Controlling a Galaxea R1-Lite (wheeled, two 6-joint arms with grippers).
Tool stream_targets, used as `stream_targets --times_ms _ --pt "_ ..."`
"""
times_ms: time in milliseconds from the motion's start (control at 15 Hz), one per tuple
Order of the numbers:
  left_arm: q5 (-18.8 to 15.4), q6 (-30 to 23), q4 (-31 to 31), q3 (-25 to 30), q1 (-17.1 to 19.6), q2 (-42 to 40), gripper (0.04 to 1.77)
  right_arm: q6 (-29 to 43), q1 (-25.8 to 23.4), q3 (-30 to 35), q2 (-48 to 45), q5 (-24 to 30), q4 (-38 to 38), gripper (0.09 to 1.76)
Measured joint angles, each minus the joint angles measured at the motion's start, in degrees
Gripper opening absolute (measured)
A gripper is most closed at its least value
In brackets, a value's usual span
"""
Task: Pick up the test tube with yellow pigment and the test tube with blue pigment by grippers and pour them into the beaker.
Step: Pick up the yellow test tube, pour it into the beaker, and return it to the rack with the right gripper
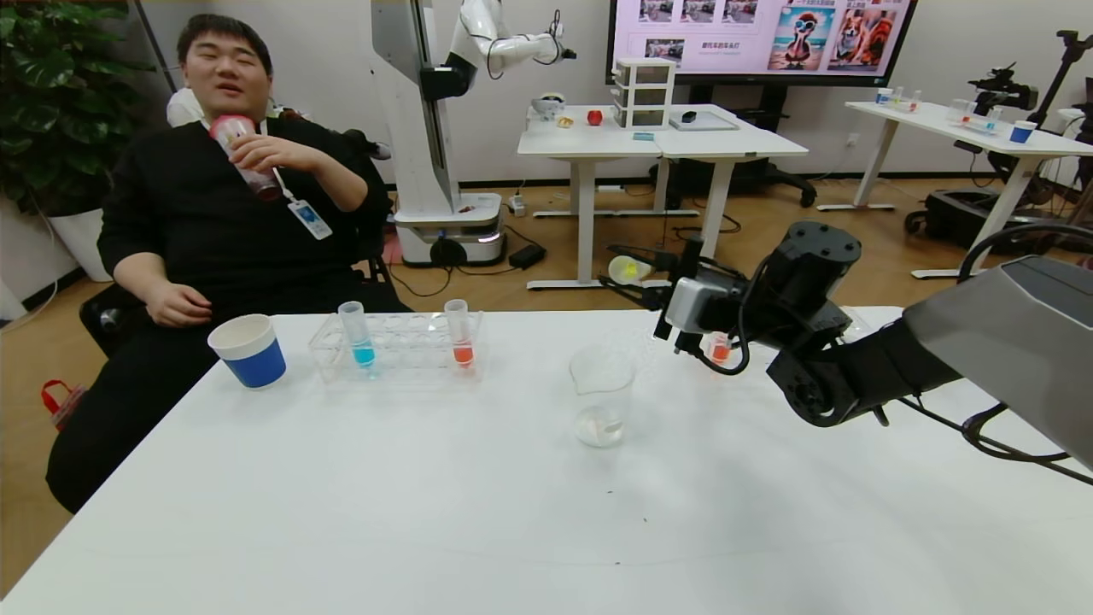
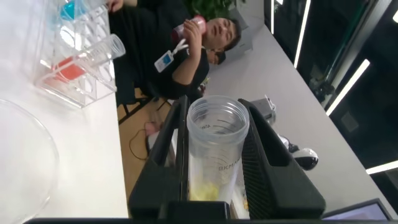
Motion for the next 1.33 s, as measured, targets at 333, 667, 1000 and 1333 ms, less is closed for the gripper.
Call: stream_targets --times_ms 333,667,1000,1333 --pt "0.02 0.02 0.00 0.00 0.00 0.00 1.75 -3.71 0.65 5.57 0.74 3.45 -4.93 0.51" --pt "0.00 0.02 -0.01 0.00 0.00 0.00 1.75 -9.13 0.94 6.60 0.79 6.61 -5.05 0.51" --pt "0.00 0.02 -0.01 0.00 0.00 0.00 1.75 -14.67 0.72 5.44 1.38 6.83 -4.77 0.51" --pt "0.00 0.02 0.00 0.00 0.02 0.00 1.75 -19.14 0.10 4.22 2.38 6.72 -4.33 0.51"
